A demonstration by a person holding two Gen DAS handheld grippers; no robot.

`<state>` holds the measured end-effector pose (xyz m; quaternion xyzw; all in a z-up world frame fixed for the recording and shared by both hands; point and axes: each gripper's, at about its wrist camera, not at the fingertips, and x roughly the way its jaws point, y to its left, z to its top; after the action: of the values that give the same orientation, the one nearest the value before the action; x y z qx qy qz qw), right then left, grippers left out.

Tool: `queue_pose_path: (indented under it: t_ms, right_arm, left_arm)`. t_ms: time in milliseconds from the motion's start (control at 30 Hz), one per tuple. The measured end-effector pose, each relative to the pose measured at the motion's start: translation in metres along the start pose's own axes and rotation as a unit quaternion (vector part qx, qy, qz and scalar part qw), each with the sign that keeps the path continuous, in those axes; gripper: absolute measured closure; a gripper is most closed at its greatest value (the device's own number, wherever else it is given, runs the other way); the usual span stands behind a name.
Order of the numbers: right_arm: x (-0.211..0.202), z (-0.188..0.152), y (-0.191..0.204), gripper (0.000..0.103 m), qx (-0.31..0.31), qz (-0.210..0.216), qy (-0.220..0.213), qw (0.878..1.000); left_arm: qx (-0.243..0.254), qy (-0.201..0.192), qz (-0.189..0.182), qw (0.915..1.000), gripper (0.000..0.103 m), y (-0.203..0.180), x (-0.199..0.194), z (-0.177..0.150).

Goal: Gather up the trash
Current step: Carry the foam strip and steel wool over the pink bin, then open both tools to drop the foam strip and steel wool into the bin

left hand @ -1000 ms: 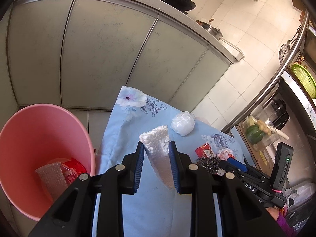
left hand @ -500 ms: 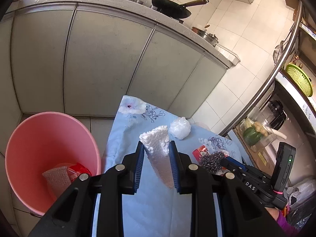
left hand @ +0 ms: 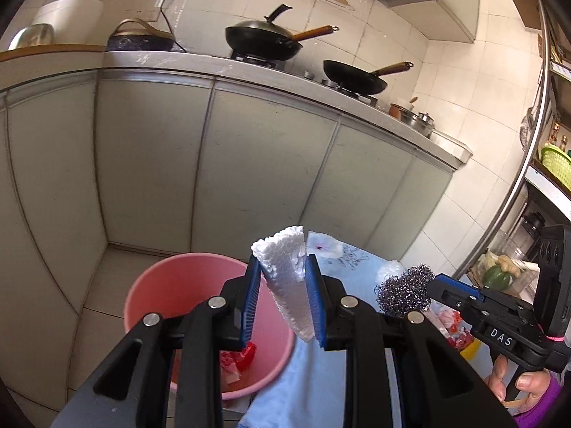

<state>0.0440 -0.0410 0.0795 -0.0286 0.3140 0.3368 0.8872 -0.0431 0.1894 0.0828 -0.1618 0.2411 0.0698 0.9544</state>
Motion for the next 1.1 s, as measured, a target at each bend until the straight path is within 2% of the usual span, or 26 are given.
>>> queue_pose_path:
  t_ms: [200,500,733,800,967,1100]
  right_arm:
    - [0.04,0.008,0.054,0.086,-0.043,0.033,0.027,0.998]
    - [0.097,-0.001,0.095,0.086,-0.04,0.053,0.086,0.994]
    - [0.118,-0.014,0.103,0.086,-0.047,0.032,0.11,0.992]
    - [0.121,-0.015,0.102,0.083,-0.039,0.028,0.113,0.992]
    - [0.131,-0.021,0.098,0.074,-0.017,0.037,0.151,0.988]
    - [0.128,-0.023,0.095,0.072,-0.009,0.035,0.145,0.989]
  left_arm:
    - [-0.009,-0.003,0.047,0.9988,0.078,0.041,-0.005,-0.008]
    - [-0.007,0.025,0.092,0.9954,0.078,0.082,0.011,-0.041]
    - [-0.011,0.048,0.085,0.9952,0.078,0.095,0.032,-0.057]
    - [-0.01,0.052,0.084,0.9951,0.078,0.095,0.037,-0.061]
    - [-0.015,0.062,0.087,0.9942,0.072,0.096,0.042,-0.065]
    - [-0.017,0.064,0.09,0.9937,0.066,0.096,0.041,-0.066]
